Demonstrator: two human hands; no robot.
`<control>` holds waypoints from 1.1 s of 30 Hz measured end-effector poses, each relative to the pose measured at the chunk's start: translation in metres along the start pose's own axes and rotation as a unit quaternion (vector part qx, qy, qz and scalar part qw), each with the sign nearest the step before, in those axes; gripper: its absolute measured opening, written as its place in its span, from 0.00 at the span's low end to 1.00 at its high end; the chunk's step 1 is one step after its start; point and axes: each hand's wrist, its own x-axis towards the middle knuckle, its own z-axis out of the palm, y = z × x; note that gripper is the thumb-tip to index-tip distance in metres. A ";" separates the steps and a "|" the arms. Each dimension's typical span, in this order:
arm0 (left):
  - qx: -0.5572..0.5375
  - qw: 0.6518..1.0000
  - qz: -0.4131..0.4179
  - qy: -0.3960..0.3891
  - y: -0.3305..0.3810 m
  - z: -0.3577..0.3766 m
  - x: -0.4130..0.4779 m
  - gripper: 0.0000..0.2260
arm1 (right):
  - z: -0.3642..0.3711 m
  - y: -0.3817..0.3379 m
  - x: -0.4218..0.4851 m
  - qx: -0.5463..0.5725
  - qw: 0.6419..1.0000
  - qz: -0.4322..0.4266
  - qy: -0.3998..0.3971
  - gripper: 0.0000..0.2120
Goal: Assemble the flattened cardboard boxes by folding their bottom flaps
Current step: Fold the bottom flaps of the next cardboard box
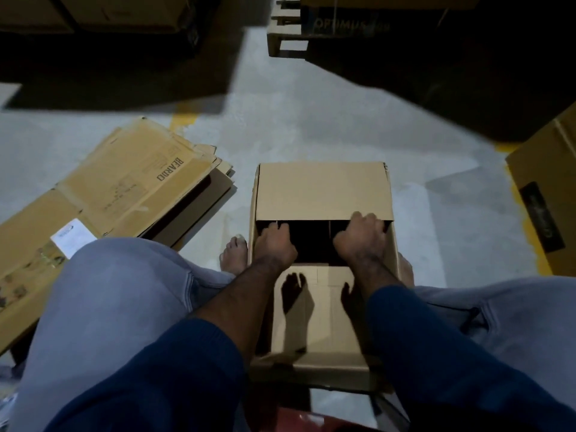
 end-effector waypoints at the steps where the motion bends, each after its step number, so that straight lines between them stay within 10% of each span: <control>1: -0.007 0.999 0.013 -0.037 -0.001 0.006 0.010 0.14 | 0.007 -0.009 0.009 0.022 0.999 -0.036 -0.034 0.16; 5: -0.006 0.996 0.050 -0.071 -0.011 0.021 0.035 0.16 | 0.039 -0.030 0.024 0.021 0.981 -0.108 -0.161 0.17; 14: 0.007 0.959 0.163 0.232 -0.003 -0.010 0.081 0.37 | 0.039 -0.065 0.065 0.091 0.934 -0.220 0.265 0.31; 21: 0.148 0.965 0.181 0.118 0.011 -0.101 0.192 0.36 | -0.043 -0.086 0.202 -0.140 0.947 -0.289 0.021 0.30; 33: 0.104 0.969 0.205 0.095 0.000 -0.043 0.260 0.07 | 0.008 -0.068 0.261 -0.129 0.921 -0.366 0.049 0.09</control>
